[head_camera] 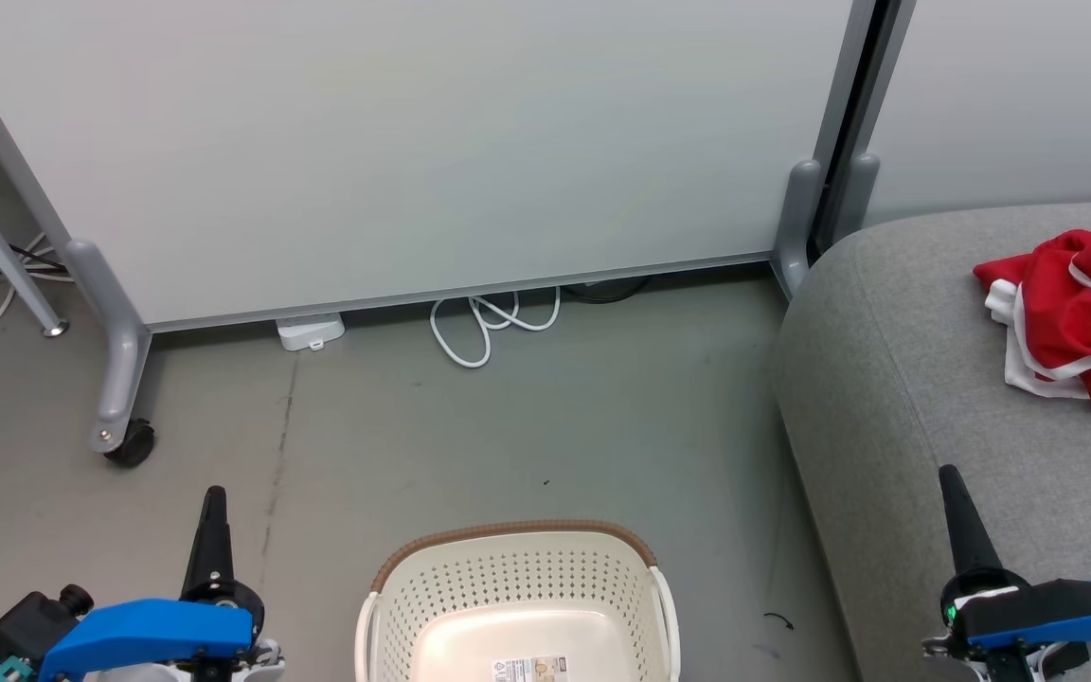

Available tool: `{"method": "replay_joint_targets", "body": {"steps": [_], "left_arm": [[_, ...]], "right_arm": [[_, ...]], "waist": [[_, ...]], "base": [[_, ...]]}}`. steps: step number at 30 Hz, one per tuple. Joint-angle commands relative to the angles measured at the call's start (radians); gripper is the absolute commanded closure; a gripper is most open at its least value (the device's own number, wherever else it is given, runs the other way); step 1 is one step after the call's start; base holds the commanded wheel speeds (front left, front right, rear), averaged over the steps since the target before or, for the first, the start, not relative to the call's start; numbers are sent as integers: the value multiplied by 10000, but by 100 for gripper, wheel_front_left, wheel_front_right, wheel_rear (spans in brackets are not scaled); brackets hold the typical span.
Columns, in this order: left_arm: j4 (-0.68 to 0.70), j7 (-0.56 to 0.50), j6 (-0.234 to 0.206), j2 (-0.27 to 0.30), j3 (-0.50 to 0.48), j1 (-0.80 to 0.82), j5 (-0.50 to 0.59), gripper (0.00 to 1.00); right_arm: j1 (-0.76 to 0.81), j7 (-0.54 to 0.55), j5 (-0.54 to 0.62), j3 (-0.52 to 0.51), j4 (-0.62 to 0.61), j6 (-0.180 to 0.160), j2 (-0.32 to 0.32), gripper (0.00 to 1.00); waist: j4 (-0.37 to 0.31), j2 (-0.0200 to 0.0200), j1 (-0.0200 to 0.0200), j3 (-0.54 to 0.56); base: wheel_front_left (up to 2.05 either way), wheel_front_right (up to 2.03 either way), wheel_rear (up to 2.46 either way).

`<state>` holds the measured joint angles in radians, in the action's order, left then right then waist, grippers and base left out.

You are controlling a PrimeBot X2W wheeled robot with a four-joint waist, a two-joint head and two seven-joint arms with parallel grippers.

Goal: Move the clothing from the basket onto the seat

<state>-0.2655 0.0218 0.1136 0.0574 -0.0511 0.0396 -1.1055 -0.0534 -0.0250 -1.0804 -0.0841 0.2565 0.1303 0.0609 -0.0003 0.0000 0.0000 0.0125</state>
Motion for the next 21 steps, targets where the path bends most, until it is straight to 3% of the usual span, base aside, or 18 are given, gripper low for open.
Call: {"method": "replay_joint_targets", "body": {"steps": [1, 21], "left_arm": [[131, -94, 41, 28, -86, 285, -343, 100], [168, -573, 112, -11, -291, 461, -2087, 100]], "right_arm": [[-273, 103, -363, -47, -126, 5, -7, 100], [-397, 599, -2190, -145, -132, 7, -46, 100]], "waist": [[0, 0, 0, -5], [1, 0, 0, -52]], "base": [[0, 0, 0], [0, 0, 0]]}}
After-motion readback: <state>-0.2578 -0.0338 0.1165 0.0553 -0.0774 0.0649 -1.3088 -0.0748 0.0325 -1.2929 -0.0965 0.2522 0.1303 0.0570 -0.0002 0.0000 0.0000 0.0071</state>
